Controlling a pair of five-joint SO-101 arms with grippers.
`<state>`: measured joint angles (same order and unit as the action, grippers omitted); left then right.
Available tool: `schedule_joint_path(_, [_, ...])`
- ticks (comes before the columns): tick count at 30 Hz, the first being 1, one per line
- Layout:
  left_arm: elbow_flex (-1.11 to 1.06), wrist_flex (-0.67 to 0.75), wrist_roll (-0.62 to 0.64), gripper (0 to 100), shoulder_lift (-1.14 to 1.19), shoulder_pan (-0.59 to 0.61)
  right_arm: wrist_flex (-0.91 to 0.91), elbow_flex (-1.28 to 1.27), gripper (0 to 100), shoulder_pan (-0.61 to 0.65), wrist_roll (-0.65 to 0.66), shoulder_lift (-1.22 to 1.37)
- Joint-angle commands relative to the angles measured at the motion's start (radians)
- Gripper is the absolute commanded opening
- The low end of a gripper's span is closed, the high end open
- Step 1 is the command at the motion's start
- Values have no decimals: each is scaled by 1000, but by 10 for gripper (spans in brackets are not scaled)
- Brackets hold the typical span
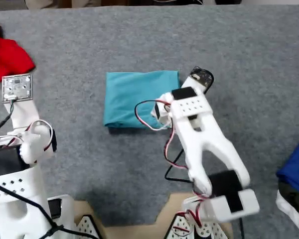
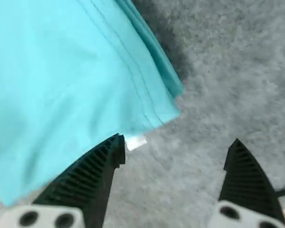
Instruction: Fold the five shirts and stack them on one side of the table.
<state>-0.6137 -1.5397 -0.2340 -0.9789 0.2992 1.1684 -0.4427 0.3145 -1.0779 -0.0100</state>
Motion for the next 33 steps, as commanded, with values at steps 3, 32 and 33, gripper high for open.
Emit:
schedule_joint_path(3, [0,-41,-5,19,-15,12,-26,150,340,10,-26,133])
schedule_joint_path(32, [-2,-40,-11,19,-15,12,-95,429,338,8,-29,504])
schedule_joint_path(33, [-2,-40,-11,19,-15,12,-95,427,337,8,-29,504])
